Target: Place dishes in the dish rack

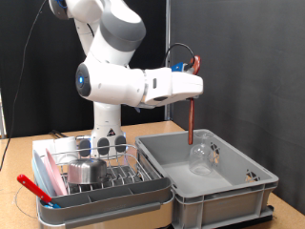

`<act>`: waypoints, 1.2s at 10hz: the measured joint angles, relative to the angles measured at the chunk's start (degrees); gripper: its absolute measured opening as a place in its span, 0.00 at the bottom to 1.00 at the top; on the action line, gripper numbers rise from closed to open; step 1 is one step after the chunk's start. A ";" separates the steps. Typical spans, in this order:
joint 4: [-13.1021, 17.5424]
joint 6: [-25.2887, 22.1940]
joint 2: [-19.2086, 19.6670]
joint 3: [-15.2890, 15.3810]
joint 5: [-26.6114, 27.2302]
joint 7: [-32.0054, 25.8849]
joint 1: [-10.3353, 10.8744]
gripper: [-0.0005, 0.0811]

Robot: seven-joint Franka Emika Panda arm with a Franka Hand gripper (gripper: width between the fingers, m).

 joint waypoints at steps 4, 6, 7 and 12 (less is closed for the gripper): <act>4.82 -0.80 2.89 -3.28 0.92 4.92 -0.56 0.10; 7.56 -1.40 3.81 -5.71 -0.71 7.07 -0.68 0.10; 9.08 -2.40 4.60 -7.17 -2.03 8.39 -0.70 0.10; 17.79 -7.50 15.72 -13.11 -9.18 9.84 2.18 0.10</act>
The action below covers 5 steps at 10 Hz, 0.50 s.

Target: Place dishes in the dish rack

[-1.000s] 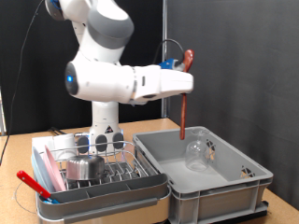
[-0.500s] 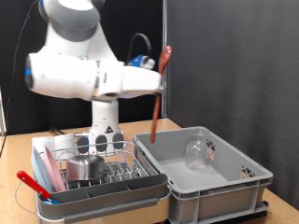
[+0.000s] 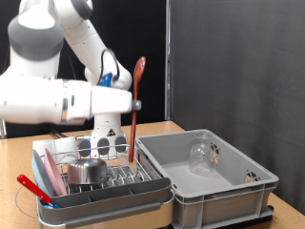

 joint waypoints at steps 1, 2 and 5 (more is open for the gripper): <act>1.53 0.00 2.69 -1.25 -1.91 0.50 1.88 0.10; 2.87 -0.05 5.01 -2.13 -3.26 1.23 3.65 0.10; 4.35 -0.49 9.60 -3.77 -7.06 4.25 8.24 0.10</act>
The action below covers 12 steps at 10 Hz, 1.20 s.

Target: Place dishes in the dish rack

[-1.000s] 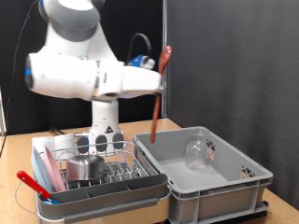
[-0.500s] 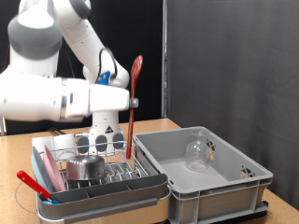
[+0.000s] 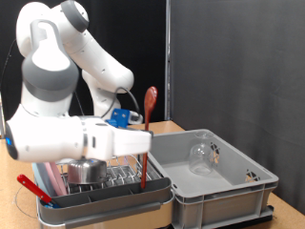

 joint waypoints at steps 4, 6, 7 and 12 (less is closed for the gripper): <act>-2.21 1.06 0.44 -1.07 -3.60 2.24 2.40 0.10; -3.12 3.29 0.48 -1.29 -3.72 2.74 2.75 0.10; -3.24 3.76 0.53 -1.43 -3.87 2.77 2.99 0.10; -1.76 6.12 1.11 -3.06 -9.83 1.73 3.99 0.10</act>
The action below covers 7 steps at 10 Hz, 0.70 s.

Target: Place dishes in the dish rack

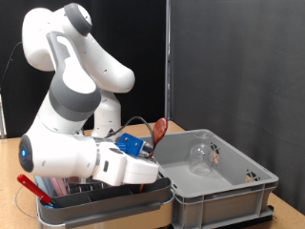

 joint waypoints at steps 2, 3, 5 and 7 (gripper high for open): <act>1.11 -0.09 0.50 -0.55 -1.62 -0.73 0.12 0.10; 1.49 -0.16 0.83 -0.59 -2.14 -0.89 0.17 0.10; 2.31 -0.24 1.76 -0.62 -2.92 -1.08 0.20 0.10; 2.66 -0.49 1.94 -0.67 -3.04 -1.20 0.20 0.10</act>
